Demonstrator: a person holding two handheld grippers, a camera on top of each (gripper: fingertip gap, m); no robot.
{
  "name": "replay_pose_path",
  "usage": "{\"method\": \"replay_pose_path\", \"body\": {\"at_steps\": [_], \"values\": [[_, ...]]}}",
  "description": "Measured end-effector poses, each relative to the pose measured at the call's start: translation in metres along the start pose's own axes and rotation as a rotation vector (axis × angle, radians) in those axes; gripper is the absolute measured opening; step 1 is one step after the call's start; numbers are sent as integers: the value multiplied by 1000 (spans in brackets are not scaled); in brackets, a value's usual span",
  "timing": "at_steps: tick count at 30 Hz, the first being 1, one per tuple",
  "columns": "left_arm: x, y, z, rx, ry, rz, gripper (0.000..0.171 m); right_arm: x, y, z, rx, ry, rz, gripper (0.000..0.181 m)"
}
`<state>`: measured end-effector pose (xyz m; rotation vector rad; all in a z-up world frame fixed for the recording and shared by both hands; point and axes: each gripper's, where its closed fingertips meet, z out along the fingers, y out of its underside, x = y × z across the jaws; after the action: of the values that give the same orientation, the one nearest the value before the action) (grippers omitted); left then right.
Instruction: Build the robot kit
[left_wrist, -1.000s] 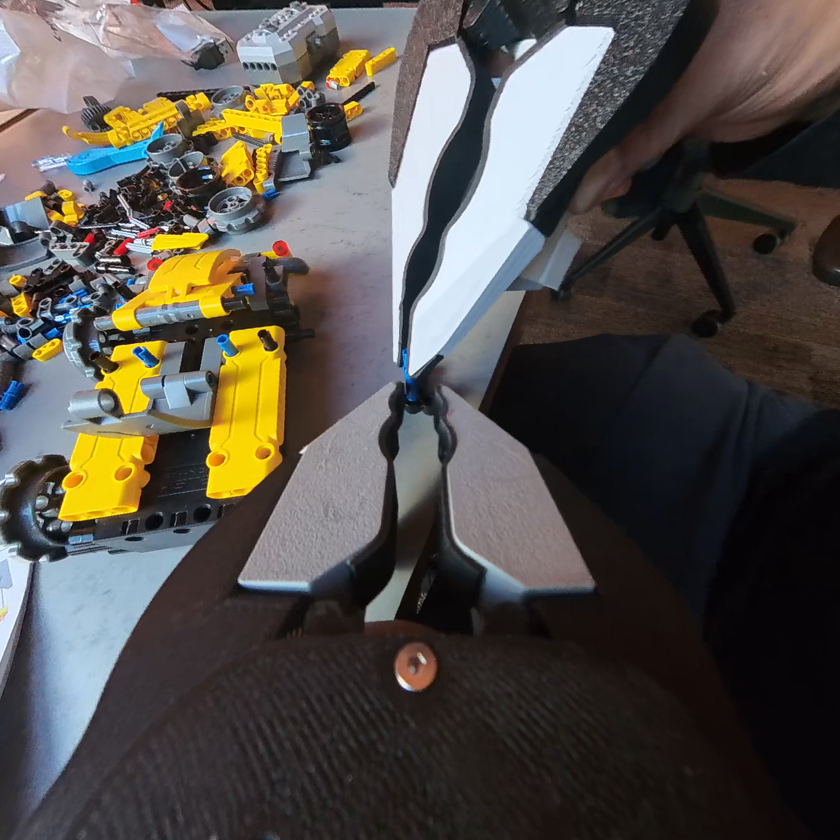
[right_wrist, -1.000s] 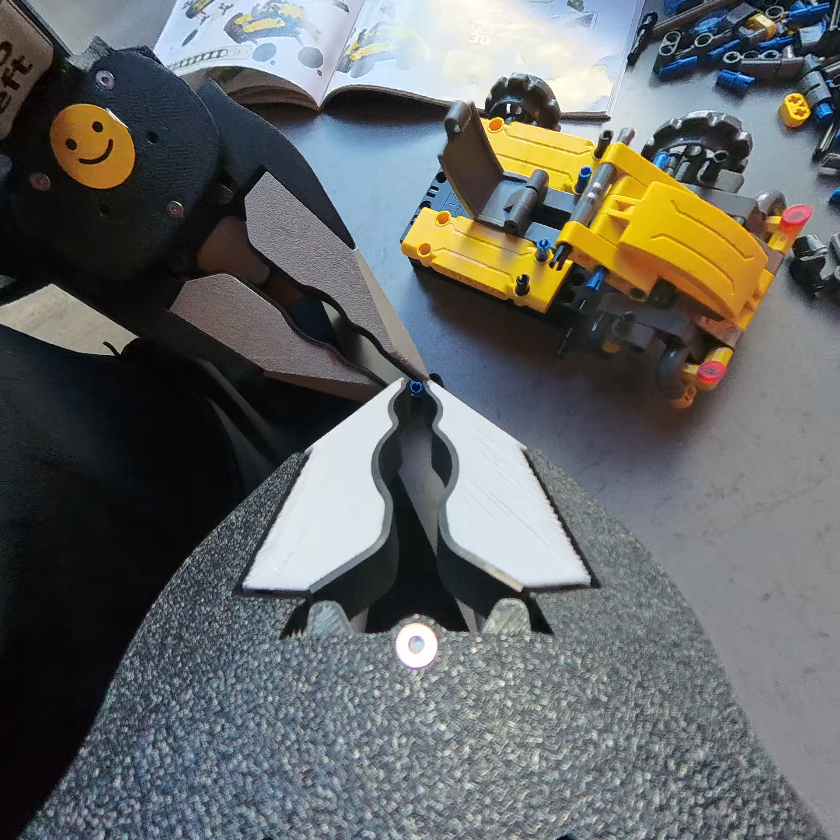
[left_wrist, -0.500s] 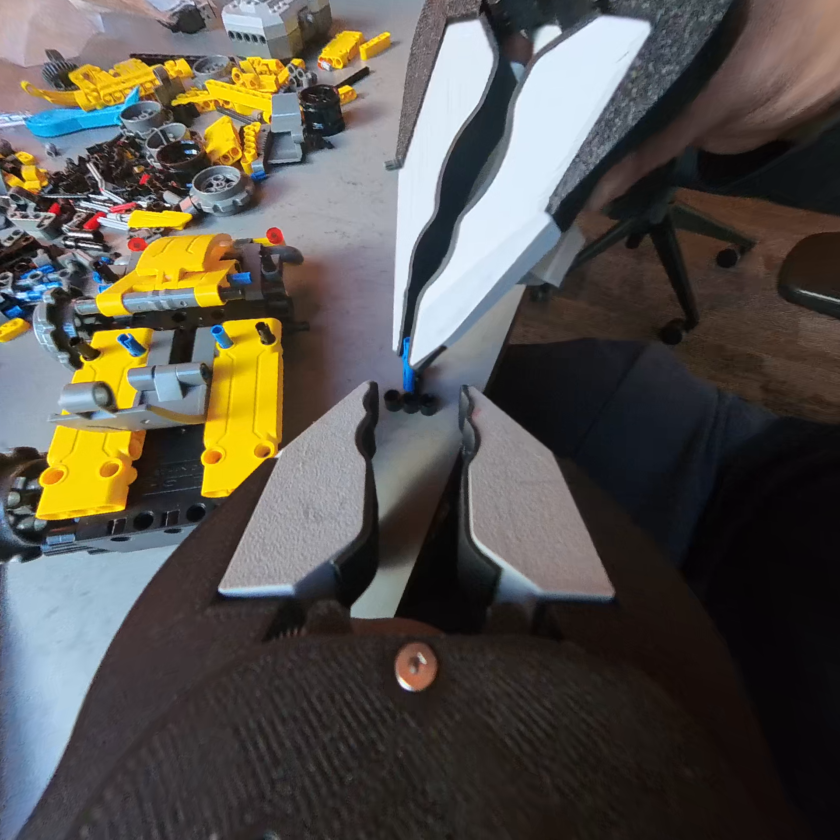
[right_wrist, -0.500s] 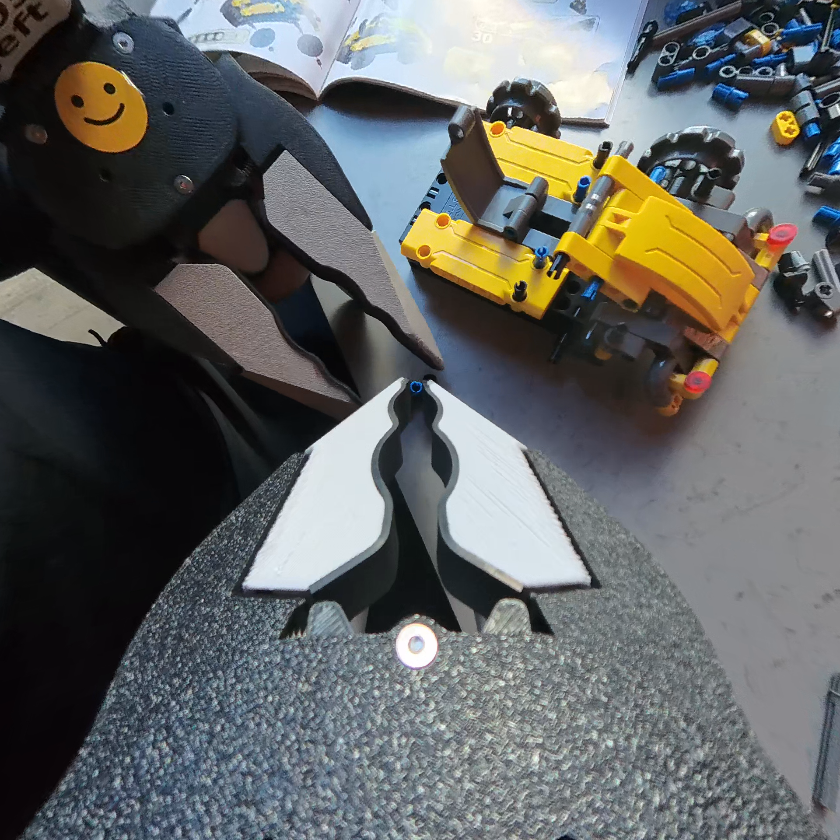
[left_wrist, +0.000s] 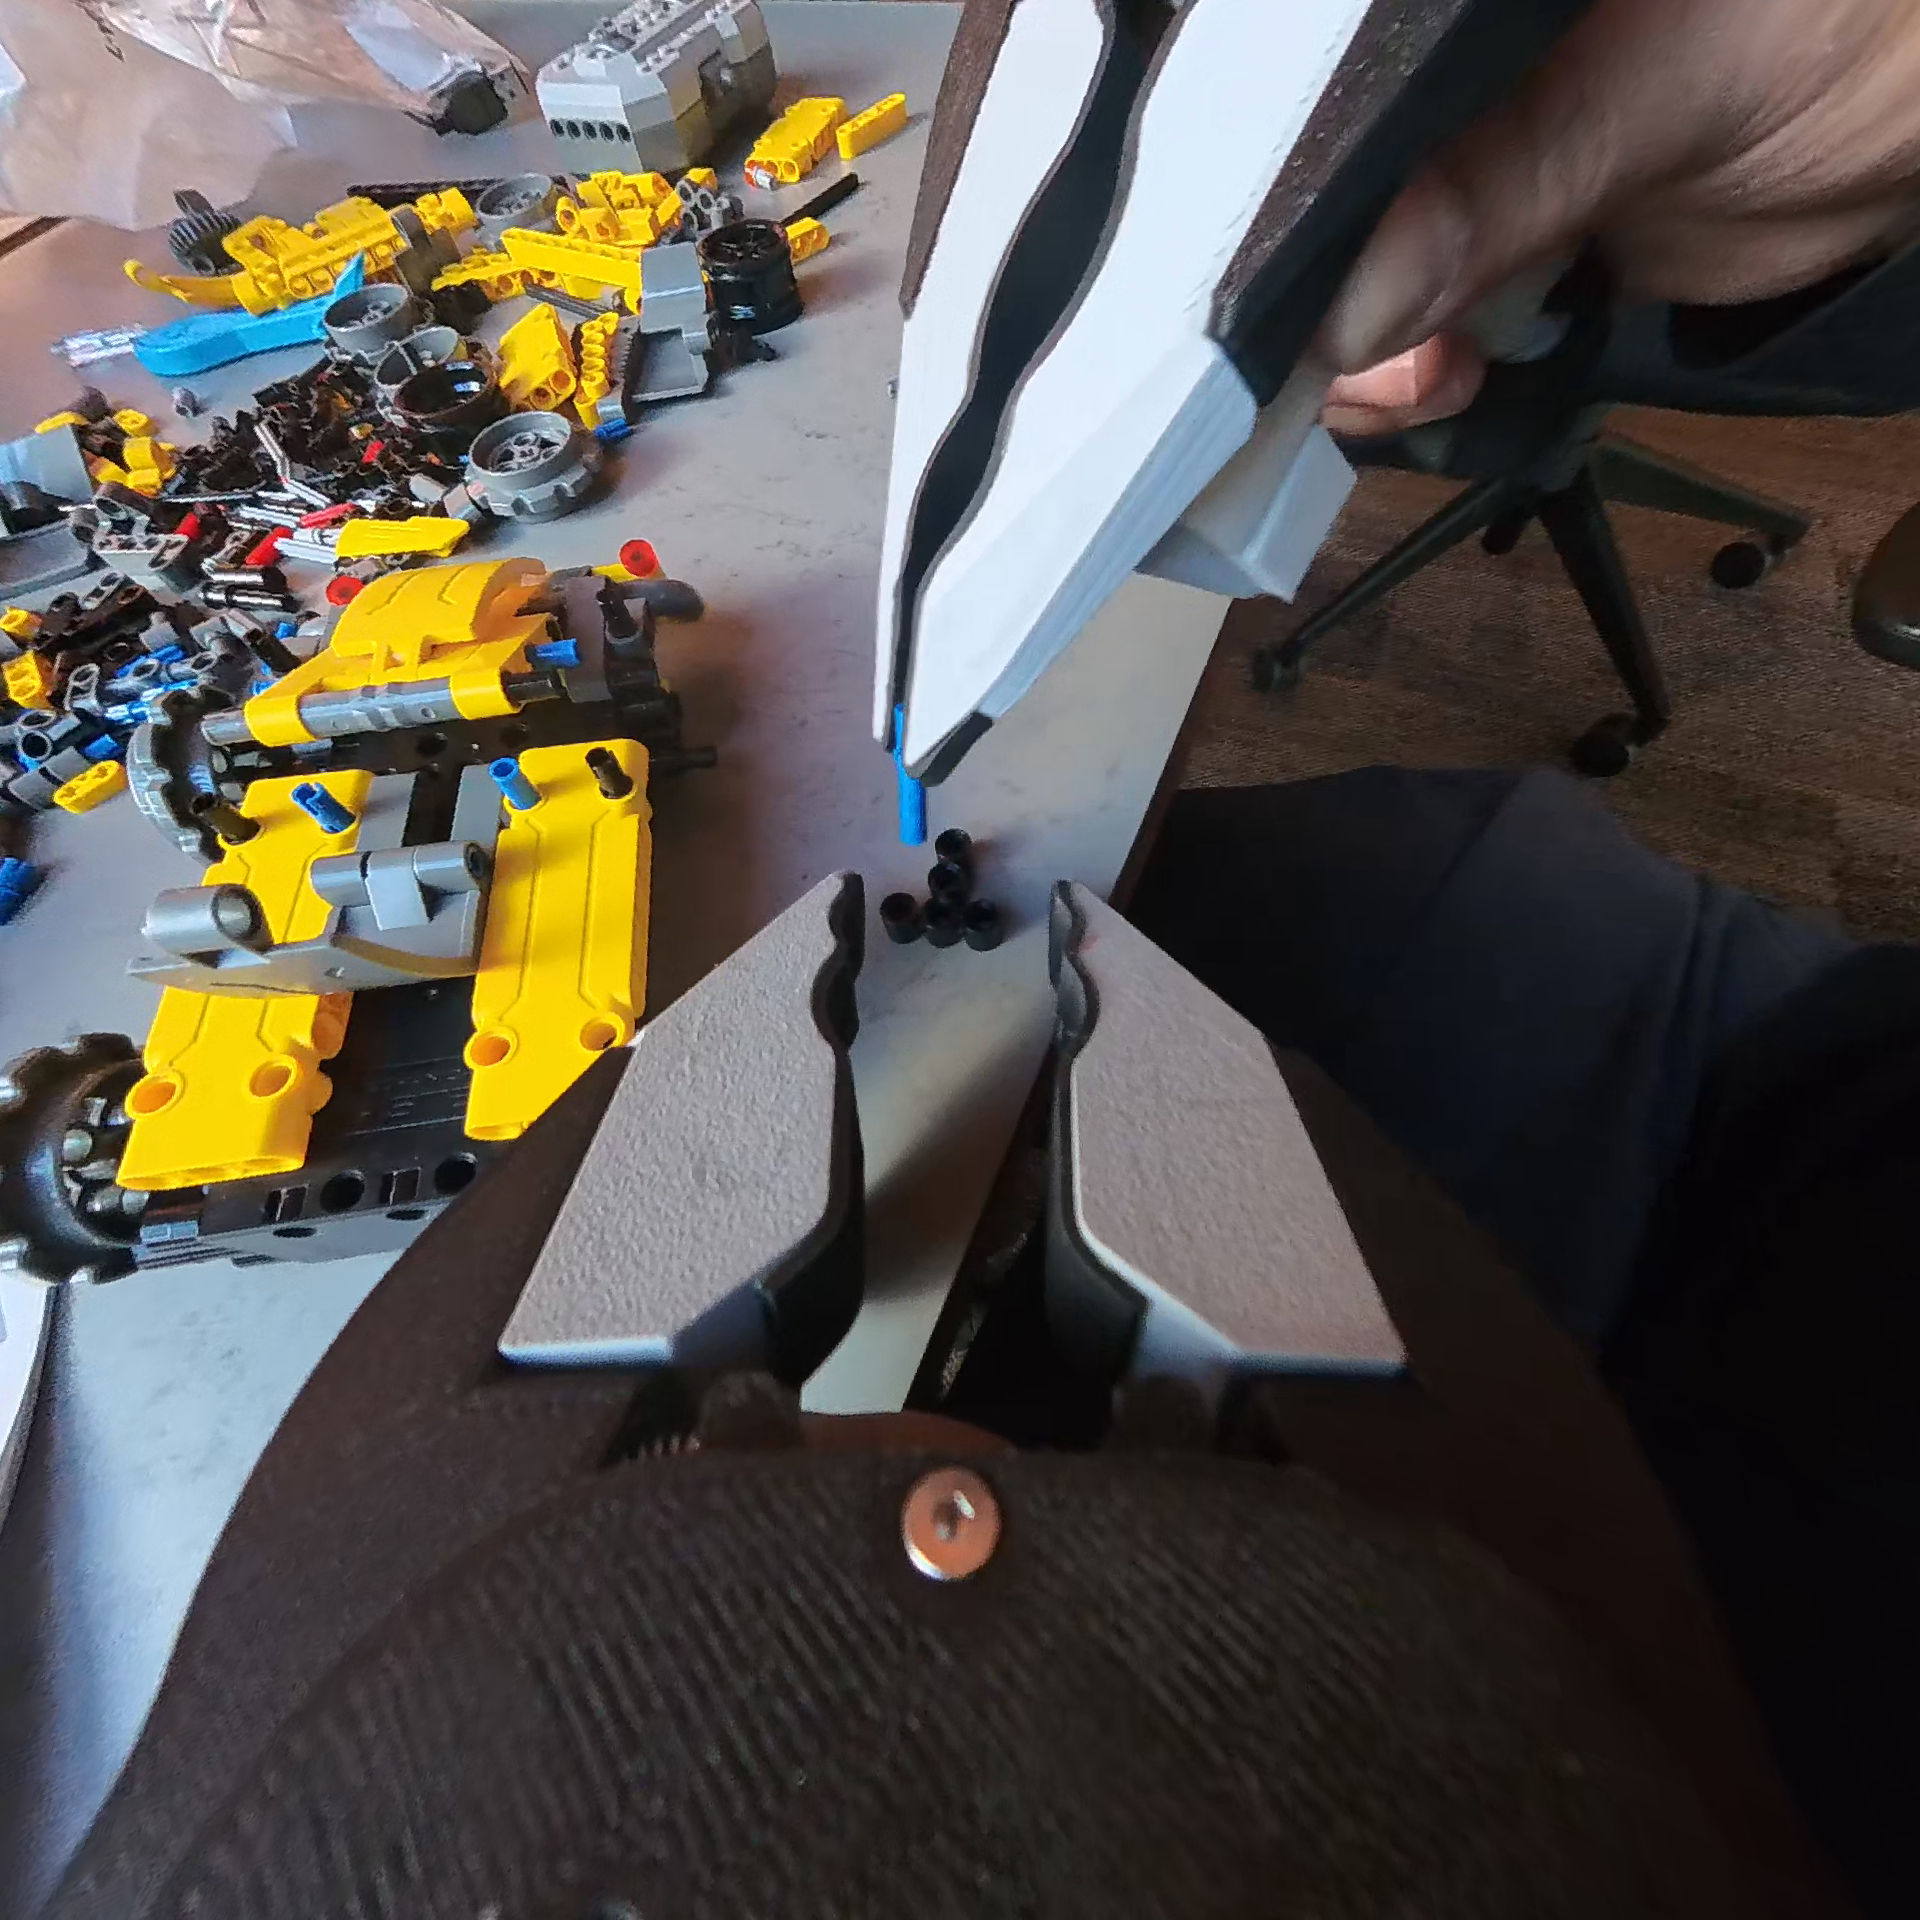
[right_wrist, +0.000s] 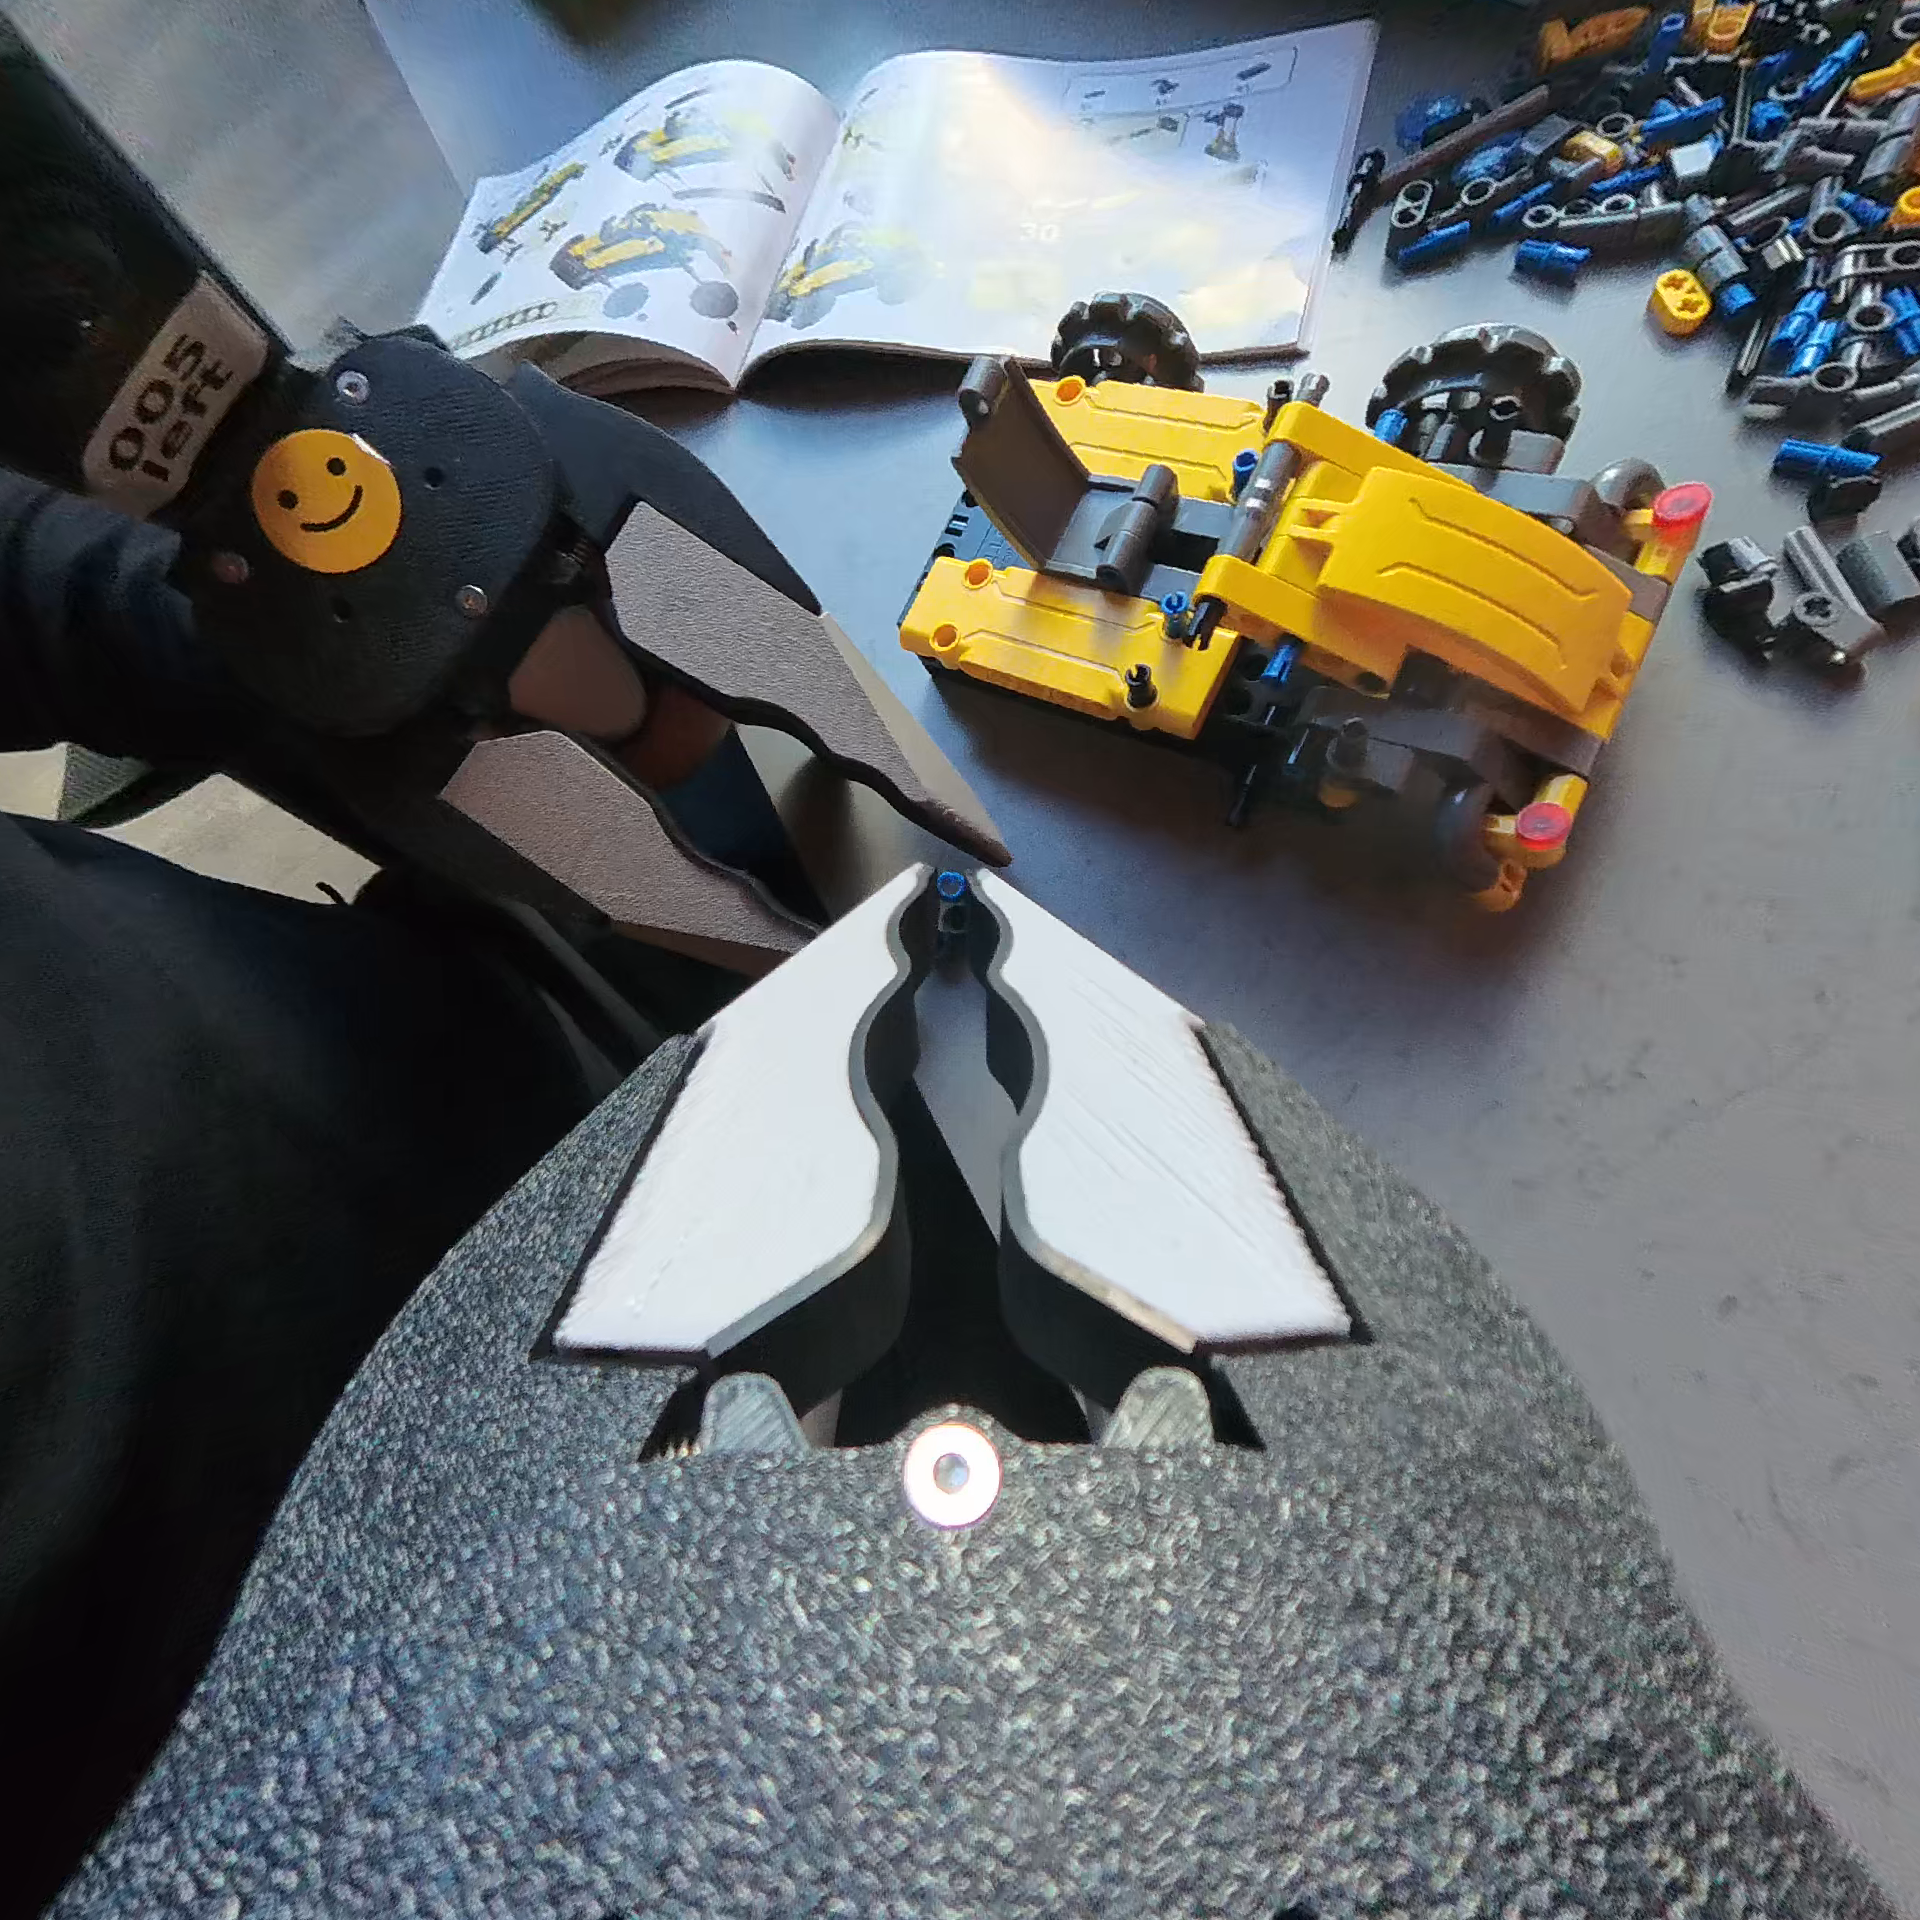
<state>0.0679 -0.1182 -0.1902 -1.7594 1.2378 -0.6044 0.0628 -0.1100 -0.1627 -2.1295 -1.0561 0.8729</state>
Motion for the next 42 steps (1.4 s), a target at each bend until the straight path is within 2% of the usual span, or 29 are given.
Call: {"method": "replay_pose_path", "body": {"at_steps": [15,42], "values": [[0,-1,-1,13,-5,-4,32,-1,-11,4,14,28,3,4],[-1,-1,0,13,-18,3,31,3,-8,3,29,29,17,4]]}}
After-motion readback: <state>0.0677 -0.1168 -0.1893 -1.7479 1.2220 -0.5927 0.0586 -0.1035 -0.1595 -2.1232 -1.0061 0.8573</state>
